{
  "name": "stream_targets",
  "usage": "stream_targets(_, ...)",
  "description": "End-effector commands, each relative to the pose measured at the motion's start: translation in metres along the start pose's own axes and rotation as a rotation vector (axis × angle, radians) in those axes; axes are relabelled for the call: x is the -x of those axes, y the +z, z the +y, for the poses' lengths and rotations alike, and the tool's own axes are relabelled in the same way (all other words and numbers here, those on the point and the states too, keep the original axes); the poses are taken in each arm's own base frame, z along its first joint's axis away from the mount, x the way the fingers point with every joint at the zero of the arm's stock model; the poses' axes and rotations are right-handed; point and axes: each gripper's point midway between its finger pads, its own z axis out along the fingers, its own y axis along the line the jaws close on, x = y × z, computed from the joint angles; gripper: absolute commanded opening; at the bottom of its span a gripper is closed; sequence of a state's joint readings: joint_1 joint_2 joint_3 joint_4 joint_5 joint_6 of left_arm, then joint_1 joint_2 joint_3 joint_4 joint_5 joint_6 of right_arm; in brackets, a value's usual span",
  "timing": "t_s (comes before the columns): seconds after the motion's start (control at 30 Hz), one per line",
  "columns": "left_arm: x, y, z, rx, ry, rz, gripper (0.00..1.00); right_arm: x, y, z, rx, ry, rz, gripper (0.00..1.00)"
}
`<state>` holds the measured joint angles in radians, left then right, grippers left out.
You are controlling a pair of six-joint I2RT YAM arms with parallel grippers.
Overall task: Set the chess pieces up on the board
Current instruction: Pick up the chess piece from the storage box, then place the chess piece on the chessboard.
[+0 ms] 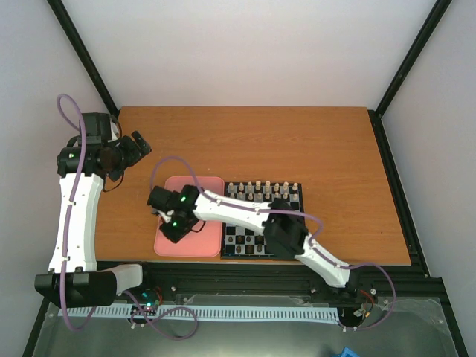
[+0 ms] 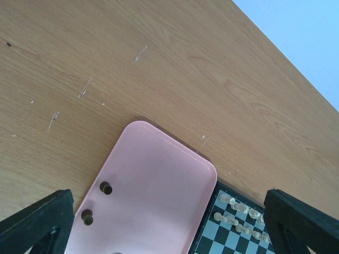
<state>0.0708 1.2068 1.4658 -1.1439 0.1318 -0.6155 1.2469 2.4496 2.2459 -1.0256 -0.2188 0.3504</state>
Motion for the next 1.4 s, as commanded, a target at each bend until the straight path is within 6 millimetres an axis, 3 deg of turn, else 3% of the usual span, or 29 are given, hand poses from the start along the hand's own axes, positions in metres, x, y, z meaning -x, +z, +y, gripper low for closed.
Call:
stream_targets(0.0, 0.005, -0.005, -0.004, -0.009, 0.012, -0.021, 1.00, 0.012, -0.098, -0.032, -0.103, 0.097, -0.162, 0.03)
stream_targets(0.1, 0.005, -0.005, -0.005, -0.013, 0.011, -0.021, 1.00, -0.024, -0.119, -0.076, -0.211, 0.202, -0.146, 0.03)
stream_targets(0.23, 0.004, -0.002, -0.007, -0.021, 0.011, -0.009, 1.00, -0.096, -0.144, -0.148, -0.332, 0.414, -0.113, 0.03)
stream_targets(0.37, 0.004, 0.002, -0.008, -0.025, 0.009, 0.006, 1.00, -0.166, -0.166, -0.200, -0.407, 0.625, -0.118, 0.03)
stream_targets(0.47, 0.002, 0.006, -0.008, -0.025, 0.008, 0.019, 1.00, -0.208, -0.173, -0.225, -0.450, 0.757, -0.114, 0.03)
stream_targets(0.63, 0.001, 0.011, -0.010, -0.024, 0.009, 0.037, 1.00, -0.256, -0.169, -0.243, -0.472, 0.892, -0.083, 0.03)
stream_targets(0.87, 0.000, 0.017, -0.012, -0.016, 0.017, 0.053, 1.00, -0.288, -0.155, -0.245, -0.464, 0.956, -0.038, 0.03)
stream_targets(1.37, -0.003, 0.021, -0.008, 0.004, 0.024, 0.057, 1.00, -0.295, -0.141, -0.241, -0.425, 0.942, 0.006, 0.03)
